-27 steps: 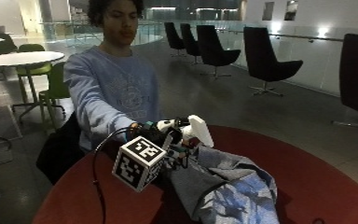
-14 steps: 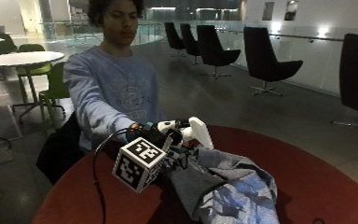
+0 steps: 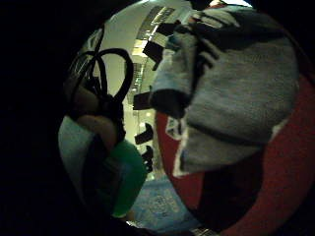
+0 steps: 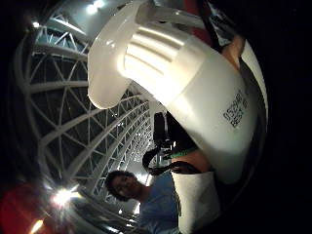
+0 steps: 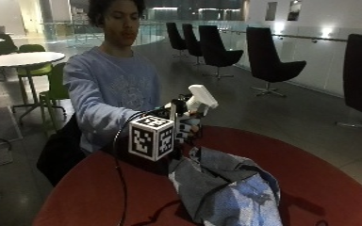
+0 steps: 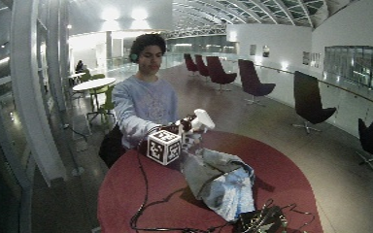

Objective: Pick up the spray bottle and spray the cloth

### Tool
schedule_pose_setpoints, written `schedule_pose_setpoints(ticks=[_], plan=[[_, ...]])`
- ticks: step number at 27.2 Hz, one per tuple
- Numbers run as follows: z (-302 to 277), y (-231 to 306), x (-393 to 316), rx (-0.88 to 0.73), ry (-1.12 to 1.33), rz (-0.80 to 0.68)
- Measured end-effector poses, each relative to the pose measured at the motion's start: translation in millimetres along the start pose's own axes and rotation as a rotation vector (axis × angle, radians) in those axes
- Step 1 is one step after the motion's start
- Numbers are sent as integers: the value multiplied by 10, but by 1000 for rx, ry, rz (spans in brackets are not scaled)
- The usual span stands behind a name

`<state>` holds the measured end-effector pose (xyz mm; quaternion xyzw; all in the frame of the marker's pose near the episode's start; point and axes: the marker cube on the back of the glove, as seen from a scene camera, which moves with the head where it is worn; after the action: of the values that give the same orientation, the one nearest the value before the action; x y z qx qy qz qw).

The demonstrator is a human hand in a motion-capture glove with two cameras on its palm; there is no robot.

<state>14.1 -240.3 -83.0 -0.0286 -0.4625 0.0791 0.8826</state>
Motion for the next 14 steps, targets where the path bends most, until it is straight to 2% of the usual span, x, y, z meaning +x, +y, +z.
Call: schedule_pose_setpoints(ticks=[10, 14], plan=[[884, 29, -246, -55, 52, -297], [1265, 8, -187, -101, 88, -354]])
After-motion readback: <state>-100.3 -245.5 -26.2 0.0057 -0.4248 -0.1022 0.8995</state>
